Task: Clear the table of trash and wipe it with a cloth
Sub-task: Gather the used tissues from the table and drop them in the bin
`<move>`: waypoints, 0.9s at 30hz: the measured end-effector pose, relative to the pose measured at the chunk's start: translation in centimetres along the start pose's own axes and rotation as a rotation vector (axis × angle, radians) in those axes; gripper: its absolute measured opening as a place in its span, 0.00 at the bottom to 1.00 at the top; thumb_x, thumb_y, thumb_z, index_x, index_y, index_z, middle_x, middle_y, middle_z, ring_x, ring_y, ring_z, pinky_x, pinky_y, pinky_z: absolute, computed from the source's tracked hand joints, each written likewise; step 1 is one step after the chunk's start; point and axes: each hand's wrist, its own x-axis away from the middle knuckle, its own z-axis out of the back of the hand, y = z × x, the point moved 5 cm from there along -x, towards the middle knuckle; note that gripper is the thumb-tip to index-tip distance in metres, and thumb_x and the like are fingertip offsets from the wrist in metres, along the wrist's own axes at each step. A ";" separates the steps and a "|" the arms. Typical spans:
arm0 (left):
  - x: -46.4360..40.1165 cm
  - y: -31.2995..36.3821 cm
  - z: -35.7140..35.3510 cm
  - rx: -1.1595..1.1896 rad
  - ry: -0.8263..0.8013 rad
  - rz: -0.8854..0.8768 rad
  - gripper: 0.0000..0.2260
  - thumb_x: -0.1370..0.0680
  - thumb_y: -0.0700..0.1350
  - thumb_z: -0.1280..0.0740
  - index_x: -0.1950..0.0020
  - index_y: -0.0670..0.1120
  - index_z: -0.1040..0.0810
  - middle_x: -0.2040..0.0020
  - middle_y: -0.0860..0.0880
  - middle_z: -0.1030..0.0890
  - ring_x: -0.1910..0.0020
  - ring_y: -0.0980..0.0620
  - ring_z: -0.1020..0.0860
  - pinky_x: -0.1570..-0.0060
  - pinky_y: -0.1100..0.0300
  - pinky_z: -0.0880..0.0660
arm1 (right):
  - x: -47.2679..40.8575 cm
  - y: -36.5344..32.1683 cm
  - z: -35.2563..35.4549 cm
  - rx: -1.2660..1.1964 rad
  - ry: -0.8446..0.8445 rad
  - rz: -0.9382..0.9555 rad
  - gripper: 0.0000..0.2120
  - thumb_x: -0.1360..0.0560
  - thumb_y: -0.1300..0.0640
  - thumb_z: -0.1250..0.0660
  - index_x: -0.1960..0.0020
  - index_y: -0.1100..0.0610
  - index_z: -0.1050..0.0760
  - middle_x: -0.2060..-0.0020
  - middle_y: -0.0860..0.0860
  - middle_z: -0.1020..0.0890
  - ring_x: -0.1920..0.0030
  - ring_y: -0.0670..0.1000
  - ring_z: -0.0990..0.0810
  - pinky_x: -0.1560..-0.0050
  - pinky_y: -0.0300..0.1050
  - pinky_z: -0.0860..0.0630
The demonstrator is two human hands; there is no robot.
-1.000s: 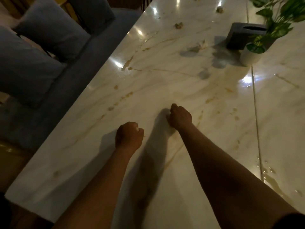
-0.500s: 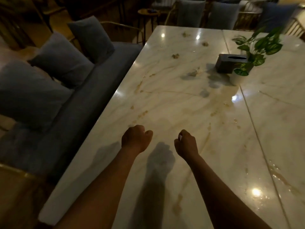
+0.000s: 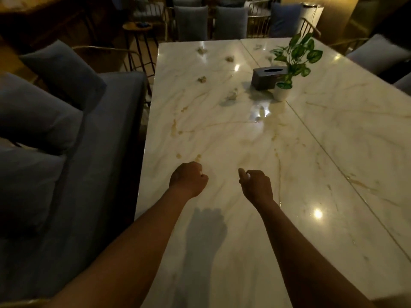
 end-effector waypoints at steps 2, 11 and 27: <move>0.3 0.4 0.4 -0.006 0.008 -0.012 0.11 0.24 0.49 0.37 0.50 0.42 0.22 0.49 0.42 0.18 0.50 0.41 0.20 0.60 0.57 0.30 | 0.0 -0.5 0.3 -0.010 0.004 0.015 0.24 0.18 0.47 0.44 0.60 0.60 0.18 0.61 0.55 0.17 0.59 0.56 0.23 0.59 0.45 0.32; -1.2 1.9 3.9 -0.025 0.024 -0.139 0.08 0.25 0.49 0.40 0.60 0.45 0.30 0.53 0.42 0.19 0.58 0.42 0.24 0.63 0.56 0.33 | 1.9 -2.6 0.4 -0.022 0.057 0.018 0.14 0.21 0.62 0.42 0.45 0.57 0.18 0.43 0.55 0.18 0.44 0.56 0.19 0.48 0.42 0.28; -12.4 -5.4 3.8 -0.094 -0.082 -0.473 0.10 0.21 0.41 0.46 0.54 0.47 0.26 0.54 0.44 0.19 0.61 0.44 0.25 0.62 0.56 0.31 | 2.2 -10.5 -6.3 0.002 0.404 -0.227 0.11 0.23 0.53 0.35 0.59 0.56 0.18 0.63 0.51 0.16 0.62 0.53 0.18 0.63 0.42 0.26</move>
